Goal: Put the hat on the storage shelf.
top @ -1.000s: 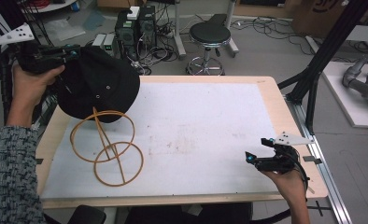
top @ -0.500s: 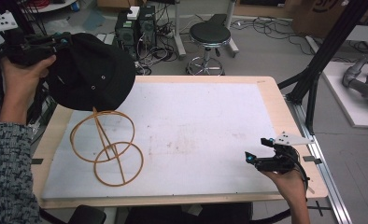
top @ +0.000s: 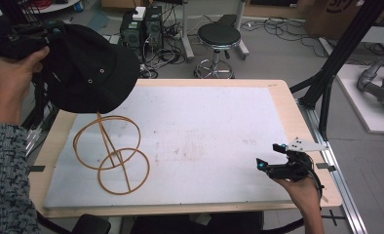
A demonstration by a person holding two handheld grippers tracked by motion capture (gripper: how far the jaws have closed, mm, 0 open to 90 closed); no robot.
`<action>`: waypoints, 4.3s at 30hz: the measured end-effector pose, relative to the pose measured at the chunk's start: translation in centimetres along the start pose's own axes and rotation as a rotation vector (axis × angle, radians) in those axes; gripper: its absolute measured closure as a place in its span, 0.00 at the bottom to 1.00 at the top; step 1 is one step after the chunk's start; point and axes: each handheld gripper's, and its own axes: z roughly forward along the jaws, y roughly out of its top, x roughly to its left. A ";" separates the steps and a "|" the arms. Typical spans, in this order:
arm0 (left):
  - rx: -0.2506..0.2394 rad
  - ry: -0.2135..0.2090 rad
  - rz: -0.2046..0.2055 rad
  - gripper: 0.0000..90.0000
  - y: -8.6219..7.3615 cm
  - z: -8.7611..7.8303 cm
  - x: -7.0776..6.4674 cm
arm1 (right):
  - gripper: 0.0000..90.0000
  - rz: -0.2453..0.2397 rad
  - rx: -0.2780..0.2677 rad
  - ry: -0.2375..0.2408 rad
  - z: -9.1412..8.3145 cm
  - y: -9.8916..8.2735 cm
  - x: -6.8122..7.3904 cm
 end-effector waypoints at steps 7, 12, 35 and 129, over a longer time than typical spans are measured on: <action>-0.013 0.012 -0.007 0.92 1.0 -0.5 0.2 | 0.13 -0.003 -0.004 -0.001 -0.1 0.1 0.0; -0.029 0.008 -0.017 0.92 1.7 -1.0 0.3 | 0.13 -0.001 -0.007 0.003 -0.2 0.2 0.0; -0.061 -0.095 -0.038 0.92 3.7 -2.2 -0.3 | 0.13 -0.002 -0.008 0.008 -0.2 0.2 -0.1; 0.139 -0.449 0.000 0.91 0.3 -2.3 -8.3 | 0.13 -0.063 -0.005 0.104 4.4 3.2 0.7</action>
